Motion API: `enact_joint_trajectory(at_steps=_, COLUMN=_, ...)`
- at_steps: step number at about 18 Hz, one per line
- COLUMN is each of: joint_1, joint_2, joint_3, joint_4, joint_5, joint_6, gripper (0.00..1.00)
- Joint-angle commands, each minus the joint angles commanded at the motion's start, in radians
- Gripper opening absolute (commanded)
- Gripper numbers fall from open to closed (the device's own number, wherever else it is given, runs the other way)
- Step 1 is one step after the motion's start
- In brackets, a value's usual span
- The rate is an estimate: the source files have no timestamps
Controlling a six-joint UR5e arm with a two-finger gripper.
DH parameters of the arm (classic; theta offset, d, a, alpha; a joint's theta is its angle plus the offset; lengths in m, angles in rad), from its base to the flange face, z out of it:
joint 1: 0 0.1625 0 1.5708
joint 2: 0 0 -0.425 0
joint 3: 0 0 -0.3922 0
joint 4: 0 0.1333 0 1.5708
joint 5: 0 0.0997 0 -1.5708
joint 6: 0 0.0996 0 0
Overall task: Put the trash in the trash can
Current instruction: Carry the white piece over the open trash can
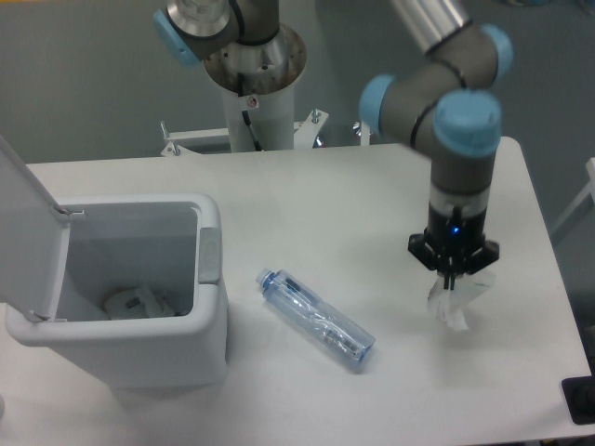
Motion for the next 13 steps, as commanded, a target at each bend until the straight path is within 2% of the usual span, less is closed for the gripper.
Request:
enact_joint_trajectory(at_steps=2, joint_1=-0.015, joint_2=0.055, joint_3=0.002, joint_4=0.002, joint_5=-0.010, joint_6=-0.137, gripper=0.00)
enact_joint_trajectory(at_steps=7, joint_1=-0.181, joint_2=0.167, joint_3=0.023, joint_4=0.002, joint_5=-0.011, joint_6=-0.414, gripper=0.00)
enact_joint_trajectory(at_steps=10, joint_1=-0.319, joint_2=0.192, joint_3=0.029, joint_4=0.003, joint_5=-0.011, joint_6=-0.452, gripper=0.00)
enact_joint_trajectory(at_steps=13, joint_1=-0.426, joint_2=0.201, joint_3=0.032, joint_4=0.003, joint_5=-0.010, joint_6=-0.488, gripper=0.00)
